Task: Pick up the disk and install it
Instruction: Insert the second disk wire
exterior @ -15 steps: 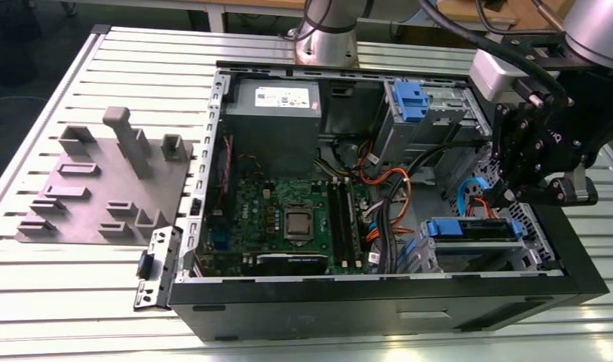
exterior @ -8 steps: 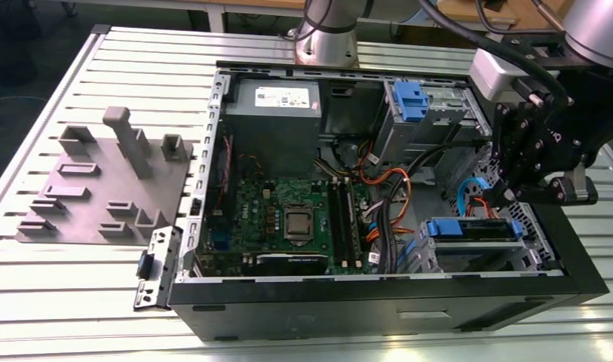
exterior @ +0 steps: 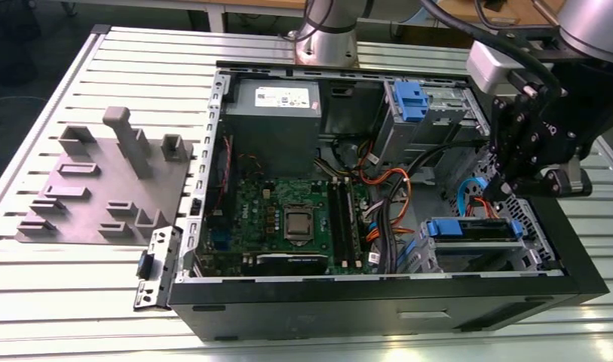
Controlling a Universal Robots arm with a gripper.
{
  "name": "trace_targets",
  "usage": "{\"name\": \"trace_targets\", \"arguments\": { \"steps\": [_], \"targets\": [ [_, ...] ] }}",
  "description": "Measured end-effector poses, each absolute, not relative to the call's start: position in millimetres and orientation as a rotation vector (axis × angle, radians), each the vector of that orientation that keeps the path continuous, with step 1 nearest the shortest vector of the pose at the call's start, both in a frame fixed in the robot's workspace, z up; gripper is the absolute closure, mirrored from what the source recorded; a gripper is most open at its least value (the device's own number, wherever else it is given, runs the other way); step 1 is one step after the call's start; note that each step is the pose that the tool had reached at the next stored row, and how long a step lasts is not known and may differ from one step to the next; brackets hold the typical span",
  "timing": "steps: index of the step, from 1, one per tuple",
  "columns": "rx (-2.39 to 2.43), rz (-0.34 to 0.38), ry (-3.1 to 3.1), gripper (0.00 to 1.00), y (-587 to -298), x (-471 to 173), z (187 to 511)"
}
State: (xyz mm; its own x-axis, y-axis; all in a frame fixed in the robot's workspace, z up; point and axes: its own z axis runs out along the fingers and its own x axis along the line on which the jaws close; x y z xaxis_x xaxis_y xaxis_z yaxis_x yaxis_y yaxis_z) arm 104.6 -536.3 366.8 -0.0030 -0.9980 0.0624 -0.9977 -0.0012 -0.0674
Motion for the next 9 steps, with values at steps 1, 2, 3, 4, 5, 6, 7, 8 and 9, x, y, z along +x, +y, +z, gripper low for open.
{"name": "trace_targets", "arguments": {
  "steps": [1,2,3,4,5,6,7,8,9],
  "targets": [
    [-2.216,-0.144,2.218,0.89,-536.0,104.6,366.7],
    [-2.216,-0.144,2.218,0.89,-536.0,104.6,366.7],
    [-2.216,-0.144,2.218,0.89,-535.9,104.6,366.7],
    [-2.216,-0.144,2.218,0.89,-535.7,104.6,366.7],
    [-2.216,-0.144,2.218,0.89,-535.7,104.6,366.8],
    [-2.216,-0.144,2.218,0.89,-535.6,104.6,366.7],
    [-2.216,-0.144,2.218,0.89,-535.6,104.6,366.7],
    [-2.216,-0.144,2.218,0.89,-535.6,104.6,366.8],
    [-2.216,-0.144,2.218,0.89,-535.6,104.6,366.7]
  ]
}}
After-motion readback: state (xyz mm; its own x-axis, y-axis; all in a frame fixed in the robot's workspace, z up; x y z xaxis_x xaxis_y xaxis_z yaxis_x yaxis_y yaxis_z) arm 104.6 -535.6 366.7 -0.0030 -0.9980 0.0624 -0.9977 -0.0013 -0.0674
